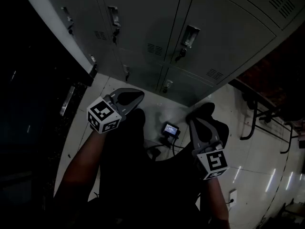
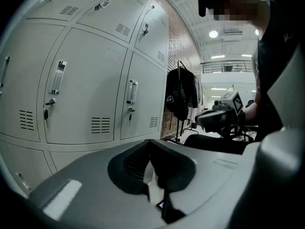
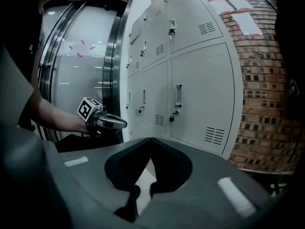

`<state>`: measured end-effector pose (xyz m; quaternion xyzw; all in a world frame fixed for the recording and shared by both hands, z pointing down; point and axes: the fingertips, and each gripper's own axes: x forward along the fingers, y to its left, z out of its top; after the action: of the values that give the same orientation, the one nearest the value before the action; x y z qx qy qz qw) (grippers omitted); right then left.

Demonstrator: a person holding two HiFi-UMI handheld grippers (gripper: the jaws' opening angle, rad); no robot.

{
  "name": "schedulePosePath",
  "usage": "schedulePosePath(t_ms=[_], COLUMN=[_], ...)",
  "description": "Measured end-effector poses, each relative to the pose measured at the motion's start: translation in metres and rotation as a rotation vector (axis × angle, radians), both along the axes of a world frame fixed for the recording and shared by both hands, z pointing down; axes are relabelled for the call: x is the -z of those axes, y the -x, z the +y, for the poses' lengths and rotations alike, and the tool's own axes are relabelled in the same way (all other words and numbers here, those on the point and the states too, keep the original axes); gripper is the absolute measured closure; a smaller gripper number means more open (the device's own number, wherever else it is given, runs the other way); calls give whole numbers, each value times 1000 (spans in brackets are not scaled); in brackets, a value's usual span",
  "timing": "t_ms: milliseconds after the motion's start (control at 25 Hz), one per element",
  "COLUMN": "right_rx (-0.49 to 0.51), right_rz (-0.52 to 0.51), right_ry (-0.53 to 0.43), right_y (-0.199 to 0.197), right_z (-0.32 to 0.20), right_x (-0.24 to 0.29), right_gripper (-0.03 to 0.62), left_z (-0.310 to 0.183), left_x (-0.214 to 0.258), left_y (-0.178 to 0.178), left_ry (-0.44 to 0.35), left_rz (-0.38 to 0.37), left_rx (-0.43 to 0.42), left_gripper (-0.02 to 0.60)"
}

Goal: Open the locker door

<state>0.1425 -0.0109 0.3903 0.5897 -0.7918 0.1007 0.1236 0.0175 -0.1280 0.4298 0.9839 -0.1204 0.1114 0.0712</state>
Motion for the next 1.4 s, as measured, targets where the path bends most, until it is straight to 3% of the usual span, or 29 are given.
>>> schedulePosePath(t_ms=[360,560,720,1040,1400], right_rx=[20,50,60,-48,-35], right_rz=[84,188,374,907,1100], right_ry=[33,38,16,1,-3], right_y=[0,1,-2,-25,-28], right_z=[-22,-48,-80,-162,-207], right_x=[-17,-21,-21,-20,-16], right_gripper=[571,554,546,548,541], left_z=[1,1,1,1,1], left_x=[0,1,1,3,3], left_y=[0,-1,-2,-2,-1], left_ry=[0,1,3,0,1], left_rz=[7,14,16,23,28], left_rx=[-6,-10,-12,-11,-12], left_gripper=[569,569,569,569,569])
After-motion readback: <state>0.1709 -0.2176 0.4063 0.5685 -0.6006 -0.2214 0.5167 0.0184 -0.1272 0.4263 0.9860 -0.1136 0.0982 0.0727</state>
